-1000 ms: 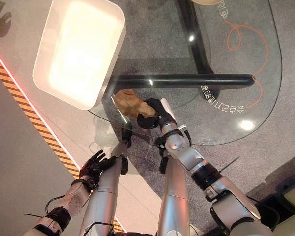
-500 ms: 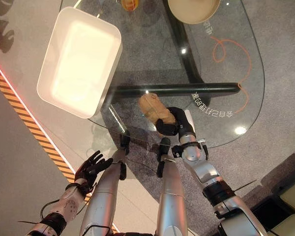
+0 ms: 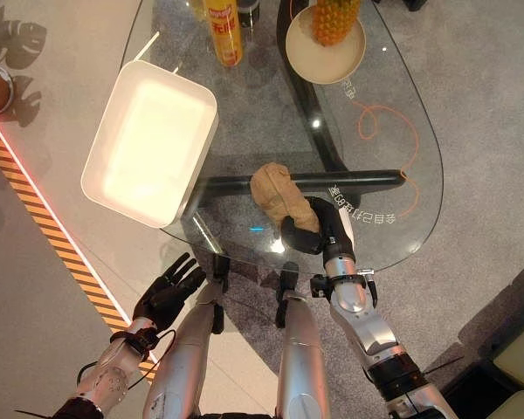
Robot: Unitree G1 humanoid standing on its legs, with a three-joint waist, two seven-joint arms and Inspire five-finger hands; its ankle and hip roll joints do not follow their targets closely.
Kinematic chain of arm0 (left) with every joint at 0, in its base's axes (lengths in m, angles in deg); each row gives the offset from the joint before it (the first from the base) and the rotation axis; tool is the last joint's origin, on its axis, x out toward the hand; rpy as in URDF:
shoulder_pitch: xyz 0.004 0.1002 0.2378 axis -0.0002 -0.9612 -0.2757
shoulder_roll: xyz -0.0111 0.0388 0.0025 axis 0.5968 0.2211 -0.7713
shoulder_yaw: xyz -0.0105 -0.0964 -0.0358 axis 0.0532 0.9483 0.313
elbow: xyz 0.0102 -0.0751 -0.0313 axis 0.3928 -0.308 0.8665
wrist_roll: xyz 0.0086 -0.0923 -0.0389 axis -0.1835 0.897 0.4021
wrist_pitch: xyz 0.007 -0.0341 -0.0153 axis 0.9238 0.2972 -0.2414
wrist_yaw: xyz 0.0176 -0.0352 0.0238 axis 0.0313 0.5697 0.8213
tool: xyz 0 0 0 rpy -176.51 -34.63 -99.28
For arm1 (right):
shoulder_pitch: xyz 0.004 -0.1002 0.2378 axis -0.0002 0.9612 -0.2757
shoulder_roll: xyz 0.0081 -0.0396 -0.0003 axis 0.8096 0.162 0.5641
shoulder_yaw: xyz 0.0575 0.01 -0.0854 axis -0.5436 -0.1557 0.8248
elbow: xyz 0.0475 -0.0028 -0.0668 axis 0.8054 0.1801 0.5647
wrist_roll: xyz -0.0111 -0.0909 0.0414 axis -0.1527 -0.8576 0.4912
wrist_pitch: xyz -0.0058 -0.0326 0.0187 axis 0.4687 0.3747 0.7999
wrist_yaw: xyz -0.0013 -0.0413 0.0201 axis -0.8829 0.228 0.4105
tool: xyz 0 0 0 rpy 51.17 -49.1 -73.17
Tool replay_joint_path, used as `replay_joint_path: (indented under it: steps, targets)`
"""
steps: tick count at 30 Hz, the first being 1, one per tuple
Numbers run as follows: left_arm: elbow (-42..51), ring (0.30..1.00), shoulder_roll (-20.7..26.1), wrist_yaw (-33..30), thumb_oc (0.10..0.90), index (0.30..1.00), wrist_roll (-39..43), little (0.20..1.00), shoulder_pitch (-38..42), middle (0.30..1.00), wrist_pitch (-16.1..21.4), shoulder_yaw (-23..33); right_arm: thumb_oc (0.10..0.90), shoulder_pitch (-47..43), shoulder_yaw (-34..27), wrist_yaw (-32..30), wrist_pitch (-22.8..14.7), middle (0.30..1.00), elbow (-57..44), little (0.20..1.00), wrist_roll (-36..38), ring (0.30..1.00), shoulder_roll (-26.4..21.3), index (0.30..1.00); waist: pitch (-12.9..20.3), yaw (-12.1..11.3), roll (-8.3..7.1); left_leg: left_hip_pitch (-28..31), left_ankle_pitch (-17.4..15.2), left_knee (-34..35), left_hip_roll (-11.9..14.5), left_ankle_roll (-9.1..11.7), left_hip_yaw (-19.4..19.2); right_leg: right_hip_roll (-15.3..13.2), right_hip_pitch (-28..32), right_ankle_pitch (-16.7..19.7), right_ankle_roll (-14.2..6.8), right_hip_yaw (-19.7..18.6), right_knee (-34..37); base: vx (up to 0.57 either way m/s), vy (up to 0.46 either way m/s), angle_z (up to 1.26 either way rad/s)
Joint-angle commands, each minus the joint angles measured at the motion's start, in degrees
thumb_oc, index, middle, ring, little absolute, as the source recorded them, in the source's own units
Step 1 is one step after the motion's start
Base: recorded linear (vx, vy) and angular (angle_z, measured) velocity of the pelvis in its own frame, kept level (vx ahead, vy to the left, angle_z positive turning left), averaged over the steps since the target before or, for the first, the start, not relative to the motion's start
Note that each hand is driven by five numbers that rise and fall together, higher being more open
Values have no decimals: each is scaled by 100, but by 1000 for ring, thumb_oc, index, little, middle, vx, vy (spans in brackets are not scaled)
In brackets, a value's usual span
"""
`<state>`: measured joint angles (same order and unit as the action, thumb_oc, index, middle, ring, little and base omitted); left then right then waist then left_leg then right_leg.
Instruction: Wipe the table with a cloth and put it in the basket.
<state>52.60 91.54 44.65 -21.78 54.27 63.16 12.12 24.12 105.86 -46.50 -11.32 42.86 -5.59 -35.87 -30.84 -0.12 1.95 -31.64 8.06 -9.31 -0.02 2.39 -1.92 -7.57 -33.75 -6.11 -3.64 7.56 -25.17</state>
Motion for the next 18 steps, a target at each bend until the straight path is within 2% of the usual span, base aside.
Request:
replay_joint_path:
  steps: [1,3,8,9,13,18]
  targets:
    - [934,900,246,1044,800,900,425,900,-597,900,-353,7,100,-78,-485,-83,-972,300,-1073,200,218,300,-129,300,104,-62,-132,292,-1087,-709,-220,-273,-580,244,389,588,-125,378,881,-36,-8,-1]
    - [1181,900,318,1353,800,900,660,900,-611,900,-499,-54,100,-58,-519,-54,-1135,300,-1057,200,324,300,-169,300,104,-53,-149,358,-1095,-696,-209,-286,-601,259,465,582,-125,373,905,0,0,0]
    - [1619,900,491,1559,800,900,942,900,-566,900,-532,-94,100,-60,-555,254,-1501,300,-1228,200,457,300,-209,300,104,-35,-194,449,-1119,-688,-183,-302,-625,296,564,562,-135,355,914,0,0,0]
    - [1770,900,570,1650,800,900,1113,900,-502,900,-489,-121,100,-58,-553,477,-1730,300,-1320,200,522,300,-206,300,104,-29,-215,484,-1112,-665,-181,-303,-628,311,615,575,-149,344,951,-3,-16,-3]
    - [2076,900,640,1954,800,900,1512,900,-384,900,-740,-62,100,-102,-578,663,-1939,300,-1450,200,586,300,-234,300,104,-33,-274,523,-1120,-650,-175,-320,-666,333,679,616,-160,353,1021,-9,-32,-6]
    - [2366,900,674,2290,800,900,2095,900,-343,900,-750,-14,100,-66,-581,998,-2087,300,-1632,200,866,300,-216,300,104,-11,-322,448,-1151,-720,-153,-318,-696,340,626,639,-154,350,1018,-4,-7,0]
